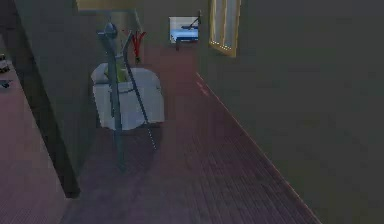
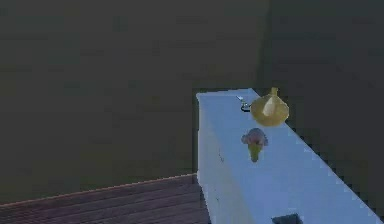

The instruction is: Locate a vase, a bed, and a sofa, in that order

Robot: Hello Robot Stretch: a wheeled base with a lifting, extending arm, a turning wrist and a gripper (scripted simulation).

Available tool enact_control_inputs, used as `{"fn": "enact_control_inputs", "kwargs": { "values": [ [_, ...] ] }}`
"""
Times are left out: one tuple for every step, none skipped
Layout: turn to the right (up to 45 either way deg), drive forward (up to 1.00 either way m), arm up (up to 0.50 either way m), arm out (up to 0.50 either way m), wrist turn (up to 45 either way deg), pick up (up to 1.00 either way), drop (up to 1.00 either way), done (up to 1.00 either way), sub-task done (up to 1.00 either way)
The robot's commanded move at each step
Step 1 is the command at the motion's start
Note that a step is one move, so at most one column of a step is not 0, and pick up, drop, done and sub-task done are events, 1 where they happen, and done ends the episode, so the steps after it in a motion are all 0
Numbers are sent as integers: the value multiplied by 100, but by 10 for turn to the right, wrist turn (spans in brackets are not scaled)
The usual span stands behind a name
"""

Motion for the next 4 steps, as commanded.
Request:
{"fn": "enact_control_inputs", "kwargs": {
  "values": [
    [0,100,0,0,0,0,0,0,0],
    [0,85,0,0,0,0,0,0,0],
    [-210,0,0,0,0,0,0,0,0],
    [0,5,0,0,0,0,0,0,0]
  ]
}}
